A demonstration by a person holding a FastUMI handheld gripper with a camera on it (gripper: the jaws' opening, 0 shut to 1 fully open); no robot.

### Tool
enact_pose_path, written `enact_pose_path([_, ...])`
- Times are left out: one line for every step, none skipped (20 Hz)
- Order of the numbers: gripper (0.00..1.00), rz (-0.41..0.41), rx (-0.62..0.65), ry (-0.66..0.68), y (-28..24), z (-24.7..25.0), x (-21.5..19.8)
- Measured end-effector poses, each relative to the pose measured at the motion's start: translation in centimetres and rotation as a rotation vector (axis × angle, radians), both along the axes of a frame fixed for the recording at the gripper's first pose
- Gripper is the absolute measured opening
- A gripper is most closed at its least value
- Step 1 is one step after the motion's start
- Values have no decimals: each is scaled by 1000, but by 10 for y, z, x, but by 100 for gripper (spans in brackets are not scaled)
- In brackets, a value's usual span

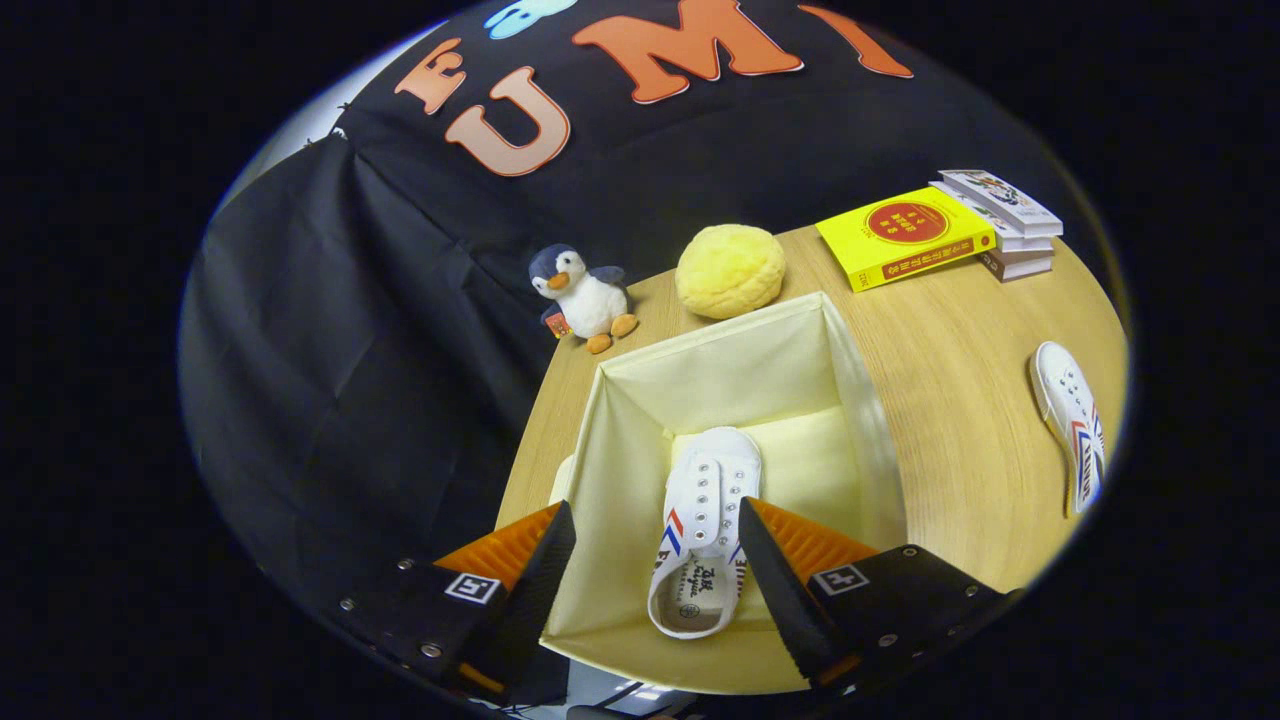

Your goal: Open the storage box then place both shoes into the box .Put the left shoe in first, then the right shoe, with the right side of both shoes facing outward in a uniform manner.

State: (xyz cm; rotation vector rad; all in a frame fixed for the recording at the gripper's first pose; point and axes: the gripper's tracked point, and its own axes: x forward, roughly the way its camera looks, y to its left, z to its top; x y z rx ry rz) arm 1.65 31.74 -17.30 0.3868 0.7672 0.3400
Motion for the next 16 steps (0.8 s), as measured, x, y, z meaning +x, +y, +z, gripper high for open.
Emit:
enact_pose_path([98,3,-10,-16,-6,6,-2])
enact_pose_path([99,7,-18,-31,-12,11,-3])
enact_pose_path([99,7,-23,-43,-19,16,-4])
enact_pose_path([99,5,-20,-55,-26,22,-5])
enact_pose_path([99,0,-19,-65,-34,28,-7])
enact_pose_path([99,-8,-19,-73,-45,32,-7])
enact_pose_path([99,-18,-17,-80,-55,37,-8])
enact_pose_path([99,-28,-16,-85,-67,40,-8])
enact_pose_path([98,-39,-18,-90,-80,42,-9])
enact_pose_path([99,-55,-23,-96,-95,44,-8])
enact_pose_path([98,-71,-27,-98,-110,46,-8])
enact_pose_path([98,-86,-26,-104,-124,46,-8])
enact_pose_path([98,-101,-27,-103,-138,46,-7])
enact_pose_path([99,-116,-28,-101,-153,46,-6])
enact_pose_path([99,-131,-25,-100,-167,45,-4])
enact_pose_path([98,-143,-25,-97,-182,43,-4])
